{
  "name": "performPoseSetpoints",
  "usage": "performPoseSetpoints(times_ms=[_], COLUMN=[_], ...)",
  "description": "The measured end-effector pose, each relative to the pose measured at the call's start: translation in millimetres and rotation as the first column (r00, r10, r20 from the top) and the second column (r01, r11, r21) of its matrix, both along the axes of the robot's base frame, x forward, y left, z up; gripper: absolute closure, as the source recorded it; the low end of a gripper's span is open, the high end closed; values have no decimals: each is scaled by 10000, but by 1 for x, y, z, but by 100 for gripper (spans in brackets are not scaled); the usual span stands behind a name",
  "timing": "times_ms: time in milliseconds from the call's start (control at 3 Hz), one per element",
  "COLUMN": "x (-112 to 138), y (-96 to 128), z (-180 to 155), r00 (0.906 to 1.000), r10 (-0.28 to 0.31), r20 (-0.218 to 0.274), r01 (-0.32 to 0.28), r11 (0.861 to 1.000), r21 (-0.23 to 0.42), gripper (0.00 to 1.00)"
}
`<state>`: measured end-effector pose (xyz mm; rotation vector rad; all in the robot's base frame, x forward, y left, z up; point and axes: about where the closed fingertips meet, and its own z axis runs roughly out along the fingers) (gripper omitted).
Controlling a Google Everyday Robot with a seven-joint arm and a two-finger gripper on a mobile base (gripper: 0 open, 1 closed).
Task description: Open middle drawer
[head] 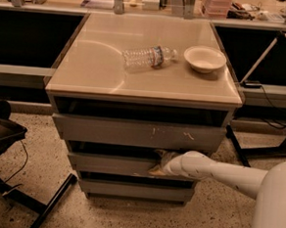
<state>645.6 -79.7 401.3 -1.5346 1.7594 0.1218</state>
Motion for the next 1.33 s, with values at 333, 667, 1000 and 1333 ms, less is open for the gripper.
performPoseSetpoints(times_ms=[333, 667, 1000, 1333], x=[0, -24, -38, -39], y=[0, -8, -21, -21], z=[0, 10, 23, 23], r00=[10000, 9994, 9962, 9962], r10=[0, -259, -777, -777], r20=[0, 229, 403, 403], r01=[0, 259, 778, 778], r11=[10000, 9997, 9970, 9970], r21=[0, -2, -14, -14], gripper=[65, 88, 100, 100])
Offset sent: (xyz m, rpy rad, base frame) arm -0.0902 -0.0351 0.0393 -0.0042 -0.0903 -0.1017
